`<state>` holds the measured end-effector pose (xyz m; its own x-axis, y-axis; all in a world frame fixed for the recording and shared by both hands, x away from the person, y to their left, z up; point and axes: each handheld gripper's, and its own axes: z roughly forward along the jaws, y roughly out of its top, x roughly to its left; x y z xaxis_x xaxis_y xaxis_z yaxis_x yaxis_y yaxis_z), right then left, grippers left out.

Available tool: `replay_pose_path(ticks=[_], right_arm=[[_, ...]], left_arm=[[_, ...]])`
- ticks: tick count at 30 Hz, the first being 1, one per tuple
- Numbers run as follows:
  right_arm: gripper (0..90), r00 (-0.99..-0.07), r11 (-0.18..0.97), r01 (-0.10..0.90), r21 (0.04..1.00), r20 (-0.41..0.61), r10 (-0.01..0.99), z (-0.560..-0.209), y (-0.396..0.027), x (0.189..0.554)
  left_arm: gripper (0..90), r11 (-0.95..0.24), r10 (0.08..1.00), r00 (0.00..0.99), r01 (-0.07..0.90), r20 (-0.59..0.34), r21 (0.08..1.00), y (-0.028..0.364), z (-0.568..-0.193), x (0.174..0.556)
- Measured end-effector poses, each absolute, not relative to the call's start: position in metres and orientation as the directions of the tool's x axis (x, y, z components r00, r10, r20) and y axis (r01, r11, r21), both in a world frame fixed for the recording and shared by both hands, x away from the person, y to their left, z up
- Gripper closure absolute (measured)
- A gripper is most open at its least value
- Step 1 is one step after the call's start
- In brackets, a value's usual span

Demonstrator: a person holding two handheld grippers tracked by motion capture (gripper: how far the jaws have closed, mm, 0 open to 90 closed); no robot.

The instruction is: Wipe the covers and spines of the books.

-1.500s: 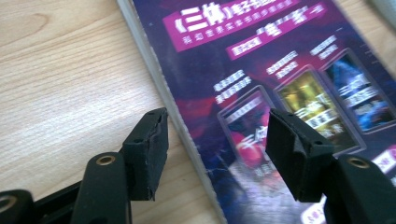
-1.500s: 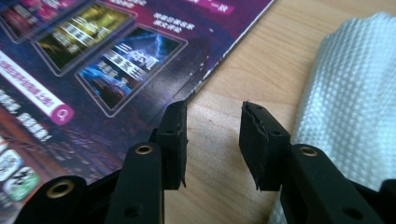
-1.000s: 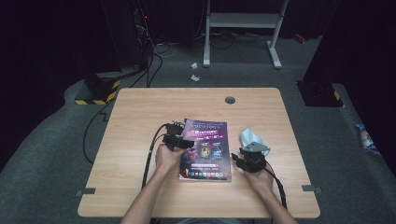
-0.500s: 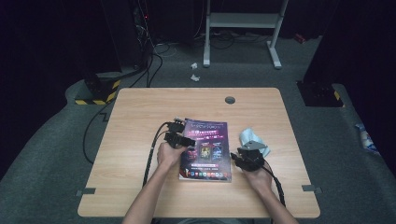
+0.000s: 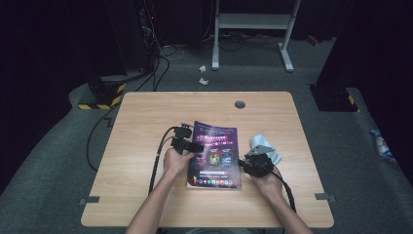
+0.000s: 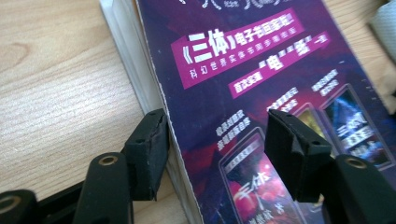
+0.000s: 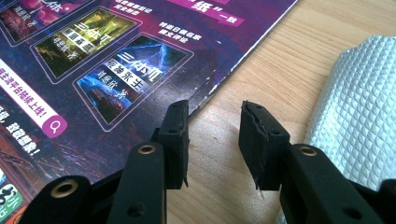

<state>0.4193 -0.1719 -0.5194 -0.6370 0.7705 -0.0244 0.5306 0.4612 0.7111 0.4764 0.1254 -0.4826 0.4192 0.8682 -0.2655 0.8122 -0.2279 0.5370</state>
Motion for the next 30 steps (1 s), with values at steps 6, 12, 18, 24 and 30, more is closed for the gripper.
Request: replay_pose_path(ticks=[6, 12, 18, 24, 30], right_arm=[[63.0, -0.645, 0.469, 0.526, 0.709, -0.027, 0.764, -0.519, -0.172, 0.421], [64.9, -0.648, 0.473, 0.529, 0.705, -0.025, 0.762, -0.518, -0.172, 0.422], [66.4, -0.652, 0.480, 0.532, 0.697, -0.024, 0.758, -0.517, -0.172, 0.423], [67.1, -0.656, 0.485, 0.529, 0.696, -0.027, 0.754, -0.517, -0.172, 0.425], [67.5, -0.659, 0.486, 0.529, 0.695, -0.025, 0.752, -0.517, -0.173, 0.425]], left_arm=[[41.6, -0.274, 0.863, 0.451, 0.798, -0.229, 0.537, 0.120, -0.475, 0.475], [38.5, -0.285, 0.855, 0.466, 0.790, -0.228, 0.543, 0.113, -0.478, 0.480], [49.4, -0.302, 0.838, 0.486, 0.792, -0.248, 0.531, 0.113, -0.475, 0.477], [48.8, -0.331, 0.846, 0.483, 0.809, -0.227, 0.486, 0.109, -0.483, 0.483], [55.2, -0.326, 0.849, 0.482, 0.799, -0.215, 0.505, 0.110, -0.485, 0.484]])
